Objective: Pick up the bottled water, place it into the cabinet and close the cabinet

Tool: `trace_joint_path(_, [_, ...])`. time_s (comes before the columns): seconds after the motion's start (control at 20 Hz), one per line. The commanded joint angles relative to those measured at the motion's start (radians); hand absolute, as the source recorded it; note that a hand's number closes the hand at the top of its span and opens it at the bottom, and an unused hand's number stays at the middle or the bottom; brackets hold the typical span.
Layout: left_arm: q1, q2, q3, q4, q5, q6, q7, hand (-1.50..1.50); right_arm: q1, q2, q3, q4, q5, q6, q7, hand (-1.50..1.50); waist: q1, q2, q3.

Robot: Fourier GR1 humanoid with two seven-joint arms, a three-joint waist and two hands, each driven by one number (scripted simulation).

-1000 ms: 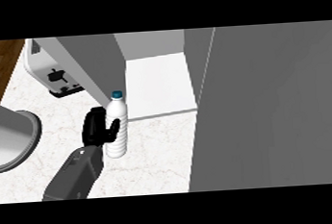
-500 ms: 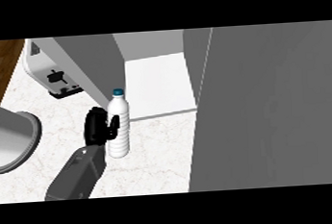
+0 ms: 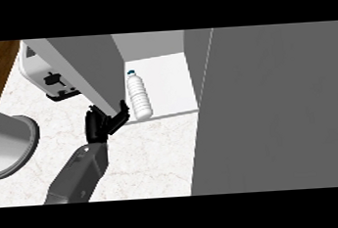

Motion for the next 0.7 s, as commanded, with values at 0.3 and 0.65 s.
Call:
trace_joint_path(0.3, [-0.212, -0.102, 0.039, -0.021, 0.071, 0.006, 0.083, 1.5, -0.023, -0.029, -0.047, 0.035, -0.038, 0.032, -0.017, -1.5, -0.052, 0.034, -0.029])
trace_joint_path(0.65, [-0.229, -0.075, 0.035, -0.016, 0.066, 0.048, 0.086, 1.5, -0.021, -0.033, -0.044, 0.032, -0.074, 0.051, -0.01, -1.5, -0.08, 0.036, -0.028])
